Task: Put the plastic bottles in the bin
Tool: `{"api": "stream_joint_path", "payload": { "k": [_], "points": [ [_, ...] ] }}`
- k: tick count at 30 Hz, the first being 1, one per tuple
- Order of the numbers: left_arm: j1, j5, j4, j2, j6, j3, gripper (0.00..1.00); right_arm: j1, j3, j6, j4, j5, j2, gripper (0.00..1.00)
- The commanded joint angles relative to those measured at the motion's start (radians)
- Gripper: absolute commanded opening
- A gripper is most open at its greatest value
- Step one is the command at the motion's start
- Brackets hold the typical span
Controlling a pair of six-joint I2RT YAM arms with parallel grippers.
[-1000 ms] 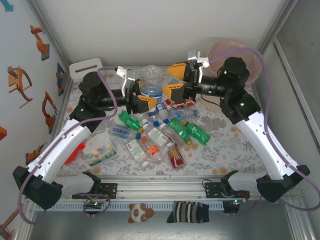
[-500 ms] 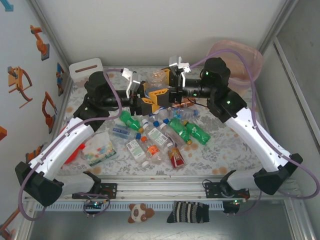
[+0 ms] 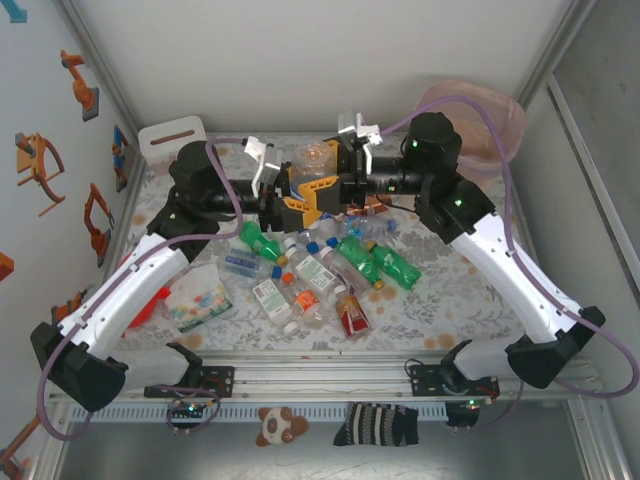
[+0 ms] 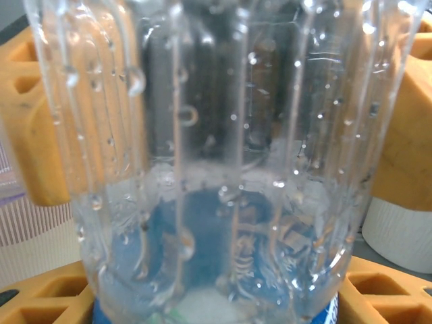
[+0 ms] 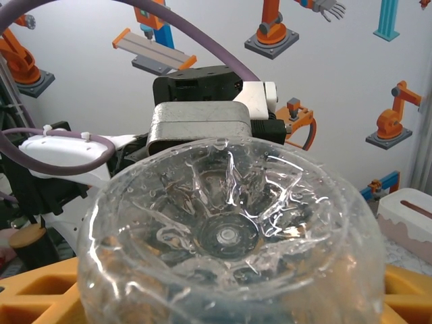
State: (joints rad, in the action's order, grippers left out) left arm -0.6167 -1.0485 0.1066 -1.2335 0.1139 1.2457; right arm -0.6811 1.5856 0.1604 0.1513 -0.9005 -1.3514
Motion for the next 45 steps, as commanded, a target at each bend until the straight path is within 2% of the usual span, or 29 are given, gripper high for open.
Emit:
{"api": "stream_joint_path", "payload": {
  "k": [1,13,22,24,27,29,34,40,45],
  "points": [
    [-0.005,-0.008,0.030,0.016,-0.021,0.021,0.47,-0.006,0.022,0.034,-0.027,-0.027,0.028,0.67],
    [-0.006,-0.007,0.060,0.028,-0.014,0.023,0.46,-0.006,0.020,0.021,0.012,-0.016,0.047,0.64],
    [-0.006,-0.007,0.082,0.019,0.002,0.026,0.47,-0.006,0.029,0.013,0.022,-0.008,0.051,0.51],
    [-0.005,-0.006,0.086,0.021,0.008,0.026,0.51,-0.006,0.032,0.012,0.021,-0.003,0.053,0.51],
    [-0.006,0.011,0.068,0.034,0.000,0.019,0.70,-0.005,0.038,0.004,0.031,0.037,0.062,0.49],
    [-0.006,0.061,0.008,0.057,-0.038,0.006,0.79,-0.004,0.051,-0.011,0.059,0.078,0.067,0.47],
    [-0.004,0.230,-0.104,0.122,-0.099,-0.057,0.87,0.018,0.103,-0.044,0.150,0.187,0.065,0.46],
    [-0.004,0.487,-0.275,0.161,-0.108,-0.080,0.89,0.119,0.162,-0.046,0.242,0.388,0.049,0.42],
    [-0.005,0.689,-0.352,0.186,-0.071,-0.101,0.89,0.270,0.204,-0.009,0.266,0.514,0.018,0.39]
  ]
}}
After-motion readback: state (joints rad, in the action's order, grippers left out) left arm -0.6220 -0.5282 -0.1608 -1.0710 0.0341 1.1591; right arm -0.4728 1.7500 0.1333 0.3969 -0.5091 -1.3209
